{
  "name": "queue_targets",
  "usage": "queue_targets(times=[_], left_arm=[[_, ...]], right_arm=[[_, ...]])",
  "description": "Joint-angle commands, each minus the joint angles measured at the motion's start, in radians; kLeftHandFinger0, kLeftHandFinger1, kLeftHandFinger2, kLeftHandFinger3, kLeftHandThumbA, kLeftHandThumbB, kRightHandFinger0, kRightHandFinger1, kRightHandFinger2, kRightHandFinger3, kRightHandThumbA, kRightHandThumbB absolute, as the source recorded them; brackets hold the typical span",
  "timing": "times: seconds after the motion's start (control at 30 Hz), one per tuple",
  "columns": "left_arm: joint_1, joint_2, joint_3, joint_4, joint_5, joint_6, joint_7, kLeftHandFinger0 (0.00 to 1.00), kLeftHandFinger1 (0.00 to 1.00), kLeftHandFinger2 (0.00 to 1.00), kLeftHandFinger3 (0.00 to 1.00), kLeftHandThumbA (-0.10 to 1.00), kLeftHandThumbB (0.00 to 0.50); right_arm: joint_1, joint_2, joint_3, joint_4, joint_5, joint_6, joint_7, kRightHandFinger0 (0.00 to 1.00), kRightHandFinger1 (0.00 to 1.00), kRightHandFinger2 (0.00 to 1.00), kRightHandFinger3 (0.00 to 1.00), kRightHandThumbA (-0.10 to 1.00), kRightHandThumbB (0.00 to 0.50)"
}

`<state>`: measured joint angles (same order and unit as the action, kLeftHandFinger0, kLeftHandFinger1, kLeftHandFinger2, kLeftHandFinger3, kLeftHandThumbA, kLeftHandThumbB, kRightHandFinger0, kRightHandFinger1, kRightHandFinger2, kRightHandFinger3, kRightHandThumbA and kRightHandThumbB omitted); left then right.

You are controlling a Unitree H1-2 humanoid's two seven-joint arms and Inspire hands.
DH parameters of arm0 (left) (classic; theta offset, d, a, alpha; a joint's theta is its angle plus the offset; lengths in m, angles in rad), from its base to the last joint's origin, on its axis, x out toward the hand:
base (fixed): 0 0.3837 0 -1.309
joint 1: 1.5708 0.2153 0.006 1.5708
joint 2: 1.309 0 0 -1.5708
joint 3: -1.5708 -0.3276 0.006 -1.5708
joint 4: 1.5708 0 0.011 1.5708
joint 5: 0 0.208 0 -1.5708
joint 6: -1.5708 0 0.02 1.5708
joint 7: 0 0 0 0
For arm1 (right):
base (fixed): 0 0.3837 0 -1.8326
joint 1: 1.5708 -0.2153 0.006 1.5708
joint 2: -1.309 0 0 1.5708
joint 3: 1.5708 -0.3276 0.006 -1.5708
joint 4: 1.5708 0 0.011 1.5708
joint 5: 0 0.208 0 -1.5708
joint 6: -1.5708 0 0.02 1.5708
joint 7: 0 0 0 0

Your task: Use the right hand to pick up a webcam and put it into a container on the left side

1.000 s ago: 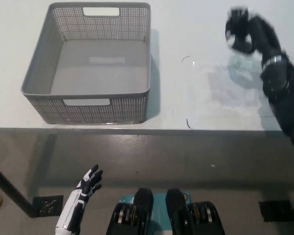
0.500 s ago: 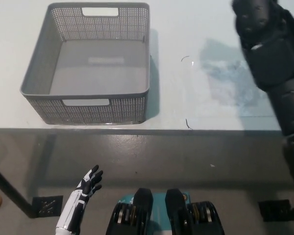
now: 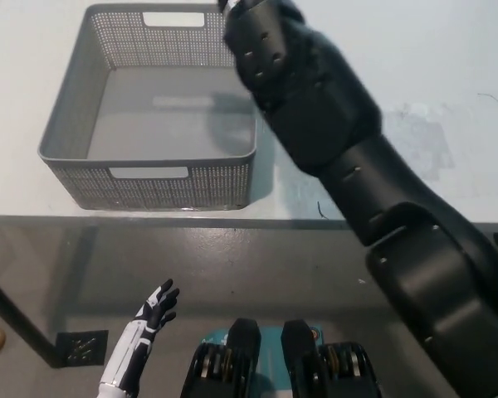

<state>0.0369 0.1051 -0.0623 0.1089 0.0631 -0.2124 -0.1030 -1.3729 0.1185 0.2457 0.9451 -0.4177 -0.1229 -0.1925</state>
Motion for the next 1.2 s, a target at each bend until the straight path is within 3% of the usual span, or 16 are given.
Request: queue_targets(times=[0.0, 0.2, 0.3, 0.6, 0.87, 1.03, 1.1, 1.13, 1.17], left_arm=[[-0.023, 0.015, -0.008, -0.006, 0.022, -0.024, -0.001, 1.0, 1.0, 1.0, 1.0, 1.0, 0.185], [-0.018, 0.012, -0.011, -0.016, 0.018, -0.022, -0.005, 1.0, 1.0, 1.0, 1.0, 1.0, 0.177], [-0.022, 0.018, -0.009, -0.017, 0.016, -0.023, -0.007, 1.0, 1.0, 1.0, 1.0, 1.0, 0.18], [-0.028, 0.023, -0.015, -0.02, 0.022, -0.021, -0.01, 1.0, 1.0, 1.0, 1.0, 1.0, 0.191], [-0.028, 0.025, -0.021, -0.027, 0.024, -0.016, -0.011, 1.0, 1.0, 1.0, 1.0, 1.0, 0.196], [-0.035, 0.03, -0.025, -0.033, 0.029, -0.008, -0.011, 1.0, 1.0, 1.0, 1.0, 1.0, 0.192], [-0.038, 0.03, -0.024, -0.037, 0.02, 0.0, -0.015, 1.0, 1.0, 1.0, 1.0, 1.0, 0.188], [-0.039, 0.031, -0.025, -0.039, 0.02, 0.002, -0.016, 1.0, 1.0, 1.0, 1.0, 1.0, 0.186], [-0.041, 0.033, -0.026, -0.038, 0.022, -0.001, -0.016, 1.0, 1.0, 1.0, 1.0, 1.0, 0.18]], right_arm=[[-0.114, 0.035, -0.002, 0.099, 0.004, -0.052, -0.068, 0.0, 0.22, 0.65, 0.8, -0.1, 0.17], [-0.109, 0.059, 0.029, 0.249, -0.023, -0.094, -0.124, 0.0, 0.2, 0.64, 0.78, -0.1, 0.177], [-0.102, 0.065, 0.05, 0.307, -0.027, -0.1, -0.138, 0.0, 0.19, 0.64, 0.72, -0.1, 0.175], [-0.051, 0.075, 0.055, 0.4, -0.008, -0.111, -0.128, 0.01, 0.4, 0.82, 0.88, -0.1, 0.19], [-0.004, 0.083, 0.076, 0.44, -0.014, -0.09, -0.109, 0.0, 0.41, 0.81, 0.86, -0.1, 0.169], [0.003, 0.081, 0.073, 0.446, -0.004, -0.059, -0.084, 0.0, 0.45, 0.86, 0.89, -0.1, 0.146], [0.004, 0.077, 0.075, 0.447, -0.005, -0.064, -0.083, 0.02, 0.46, 0.85, 0.88, -0.1, 0.159], [0.004, 0.076, 0.074, 0.447, -0.005, -0.063, -0.083, 0.04, 0.45, 0.79, 0.84, 0.0, 0.17], [0.0, 0.073, 0.075, 0.445, -0.005, -0.063, -0.075, 0.14, 0.53, 0.88, 0.97, 0.16, 0.207]])
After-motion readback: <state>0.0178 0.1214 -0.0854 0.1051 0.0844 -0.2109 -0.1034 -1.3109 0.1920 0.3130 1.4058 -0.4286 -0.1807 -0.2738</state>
